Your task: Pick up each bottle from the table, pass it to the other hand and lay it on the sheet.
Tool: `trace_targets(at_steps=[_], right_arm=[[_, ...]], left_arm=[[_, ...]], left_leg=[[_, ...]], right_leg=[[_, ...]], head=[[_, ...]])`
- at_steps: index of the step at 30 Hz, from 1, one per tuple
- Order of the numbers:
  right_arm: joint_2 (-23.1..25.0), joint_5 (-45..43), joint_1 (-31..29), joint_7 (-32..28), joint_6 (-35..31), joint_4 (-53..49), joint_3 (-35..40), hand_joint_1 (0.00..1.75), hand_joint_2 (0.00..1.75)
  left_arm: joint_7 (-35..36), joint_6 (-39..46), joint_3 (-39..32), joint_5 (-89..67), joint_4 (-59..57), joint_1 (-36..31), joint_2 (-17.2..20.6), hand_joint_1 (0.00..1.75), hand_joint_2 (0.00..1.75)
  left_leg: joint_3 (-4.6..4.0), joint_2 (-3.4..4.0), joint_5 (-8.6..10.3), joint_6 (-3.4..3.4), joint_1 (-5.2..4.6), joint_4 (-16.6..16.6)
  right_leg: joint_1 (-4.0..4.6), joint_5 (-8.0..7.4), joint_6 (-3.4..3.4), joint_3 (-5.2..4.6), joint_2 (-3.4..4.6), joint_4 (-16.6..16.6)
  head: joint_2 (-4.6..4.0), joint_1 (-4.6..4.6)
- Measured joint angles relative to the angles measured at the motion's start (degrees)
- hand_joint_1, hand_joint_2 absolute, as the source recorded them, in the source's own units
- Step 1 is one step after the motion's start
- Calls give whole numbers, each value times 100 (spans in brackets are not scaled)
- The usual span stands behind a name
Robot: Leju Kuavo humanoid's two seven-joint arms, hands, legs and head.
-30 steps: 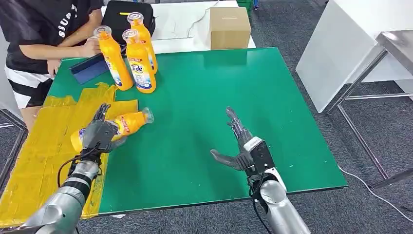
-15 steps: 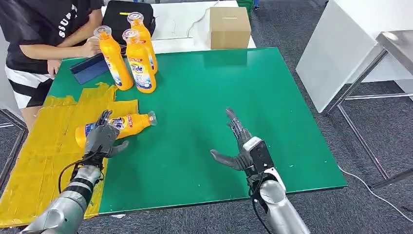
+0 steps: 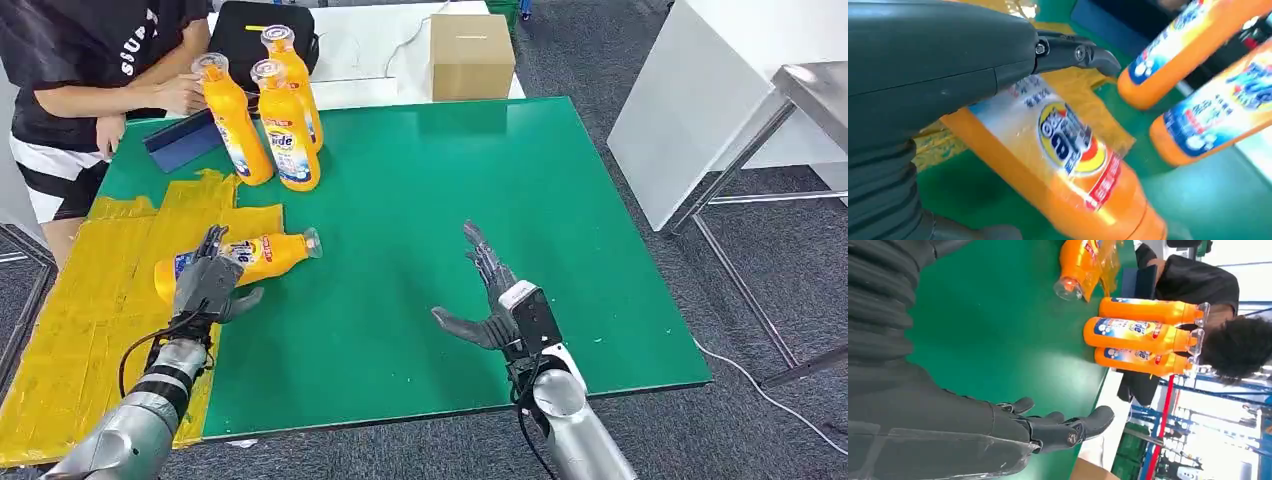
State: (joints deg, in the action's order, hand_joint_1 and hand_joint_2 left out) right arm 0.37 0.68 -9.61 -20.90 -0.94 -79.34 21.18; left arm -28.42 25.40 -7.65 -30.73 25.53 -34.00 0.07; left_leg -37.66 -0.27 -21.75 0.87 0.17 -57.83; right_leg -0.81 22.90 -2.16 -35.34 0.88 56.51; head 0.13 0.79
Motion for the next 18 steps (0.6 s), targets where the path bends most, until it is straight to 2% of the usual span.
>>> trace_targets(at_steps=[3,5,7,11,13,18], right_arm=[[2,22,26,-2,-44,0,-9,0,175],[13,50,117,-50,-109,-44,-48,0,175],[28,61,295,-103,-184,-177,-123,0,175],[68,74,708,-305,-339,-625,-293,0,175],[85,114,875,-426,-398,-805,-354,0,175],[127,219,1148,-553,-413,-1135,-459,0,175]], left_arm=[[-483,-22,2,383,239,100,-57,0,175],[-642,-344,48,855,821,320,-123,0,175],[-611,-531,228,1231,1766,713,-217,0,175],[-542,-231,917,1456,4186,1564,-282,0,175],[-322,-697,1268,1925,5084,1905,-260,0,175],[-316,-1436,1702,2504,5969,2509,-227,0,175]], left_leg=[[0,-1,0,0,0,0],[-1,-2,0,0,0,0],[-5,-3,-2,0,-1,0],[-11,-2,-20,6,-4,0],[-11,-3,-25,6,-5,0],[-7,-1,-30,1,-4,0]], right_leg=[[-1,0,0,-2,-1,0],[-1,1,-1,-2,-1,0],[-2,4,-4,-3,-1,0],[-4,8,-6,-7,0,-5],[-5,16,-7,-6,-1,-6],[-2,19,-7,-8,0,-7]], head=[[0,-2],[0,0],[0,-2],[0,0],[0,0],[0,0]])
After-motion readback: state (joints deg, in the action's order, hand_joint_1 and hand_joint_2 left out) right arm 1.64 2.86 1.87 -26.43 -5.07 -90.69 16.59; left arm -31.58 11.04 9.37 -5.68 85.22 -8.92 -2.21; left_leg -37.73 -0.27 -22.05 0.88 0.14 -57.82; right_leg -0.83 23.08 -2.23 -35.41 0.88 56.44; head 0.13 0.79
